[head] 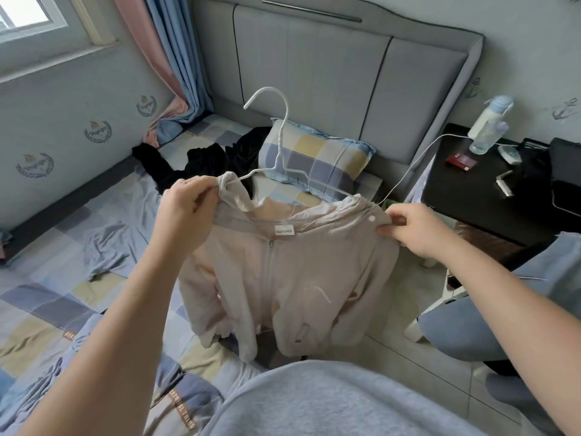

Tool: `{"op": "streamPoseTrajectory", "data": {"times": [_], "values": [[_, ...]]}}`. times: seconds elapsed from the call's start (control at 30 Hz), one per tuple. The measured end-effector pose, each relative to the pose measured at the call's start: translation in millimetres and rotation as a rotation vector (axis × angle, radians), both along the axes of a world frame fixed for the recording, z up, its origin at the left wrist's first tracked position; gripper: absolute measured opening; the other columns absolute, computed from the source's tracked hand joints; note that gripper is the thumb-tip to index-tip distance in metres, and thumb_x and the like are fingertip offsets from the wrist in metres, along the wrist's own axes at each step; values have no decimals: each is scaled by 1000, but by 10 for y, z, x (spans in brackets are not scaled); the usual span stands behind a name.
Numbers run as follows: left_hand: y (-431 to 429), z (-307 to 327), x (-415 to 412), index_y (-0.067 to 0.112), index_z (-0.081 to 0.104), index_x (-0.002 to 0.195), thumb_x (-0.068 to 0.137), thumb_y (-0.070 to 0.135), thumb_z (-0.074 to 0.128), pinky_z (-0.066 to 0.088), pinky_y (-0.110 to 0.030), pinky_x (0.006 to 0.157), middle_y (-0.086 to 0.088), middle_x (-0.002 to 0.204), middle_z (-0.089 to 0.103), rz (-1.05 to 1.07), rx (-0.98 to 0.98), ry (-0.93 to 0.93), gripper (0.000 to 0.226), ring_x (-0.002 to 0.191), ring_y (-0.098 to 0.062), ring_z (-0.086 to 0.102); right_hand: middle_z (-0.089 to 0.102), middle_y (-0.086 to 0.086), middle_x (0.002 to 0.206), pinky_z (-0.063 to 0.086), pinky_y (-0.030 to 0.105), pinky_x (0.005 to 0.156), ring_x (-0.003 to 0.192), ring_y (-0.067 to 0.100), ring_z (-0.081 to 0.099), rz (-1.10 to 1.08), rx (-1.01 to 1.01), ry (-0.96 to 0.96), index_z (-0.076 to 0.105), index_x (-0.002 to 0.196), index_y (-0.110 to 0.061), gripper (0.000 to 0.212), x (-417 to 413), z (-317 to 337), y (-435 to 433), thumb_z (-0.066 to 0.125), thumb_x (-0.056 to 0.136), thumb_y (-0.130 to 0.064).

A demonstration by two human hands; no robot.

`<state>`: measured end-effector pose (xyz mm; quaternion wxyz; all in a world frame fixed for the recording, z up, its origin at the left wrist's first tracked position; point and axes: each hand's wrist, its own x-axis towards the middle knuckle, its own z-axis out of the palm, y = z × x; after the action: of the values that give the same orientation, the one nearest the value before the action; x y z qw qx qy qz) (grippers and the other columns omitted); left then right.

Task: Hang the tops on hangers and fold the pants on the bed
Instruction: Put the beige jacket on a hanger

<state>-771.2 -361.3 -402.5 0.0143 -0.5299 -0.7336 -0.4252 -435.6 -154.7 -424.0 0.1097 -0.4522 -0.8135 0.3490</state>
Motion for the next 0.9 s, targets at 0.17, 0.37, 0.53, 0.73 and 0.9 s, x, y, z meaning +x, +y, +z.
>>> {"op": "streamPoseTrajectory", "data": {"times": [0.17,0.37,0.53,0.73,0.9], "values": [[13,-12,-60,1,68,88,97,4,52,48,-43,75,-9,81,66,14,14,-2,18,81,-33,56,74,-7,74,51,34,75,73,11,66,0,-22,35,70,77,-23,16,1,178,90,82,80,-12],[5,-65,-117,-4,65,82,96,3,54,49,-46,71,-18,76,64,-15,-61,44,19,75,-36,55,72,-8,74,48,31,72,72,11,64,-68,168,75,70,72,-34,25,-15,355,194,75,87,-14],[8,-74,-63,7,65,80,97,9,54,35,-32,51,-16,68,55,-166,-143,-120,21,55,-15,43,73,8,85,47,21,67,73,12,62,-264,338,296,73,87,-31,20,-155,509,290,61,95,-17],[68,-30,30,26,72,84,96,22,54,40,-44,53,-16,73,63,-206,-37,-249,22,64,-37,49,73,-12,106,49,25,92,104,7,65,1,99,212,74,109,-25,17,-254,546,6,60,99,-28],[191,-70,177,15,70,83,98,17,56,41,-40,56,-10,73,63,-228,-69,-245,20,68,-33,52,74,-15,98,51,31,89,95,4,65,162,60,96,74,105,-33,15,-157,441,-359,63,96,-36]]}}
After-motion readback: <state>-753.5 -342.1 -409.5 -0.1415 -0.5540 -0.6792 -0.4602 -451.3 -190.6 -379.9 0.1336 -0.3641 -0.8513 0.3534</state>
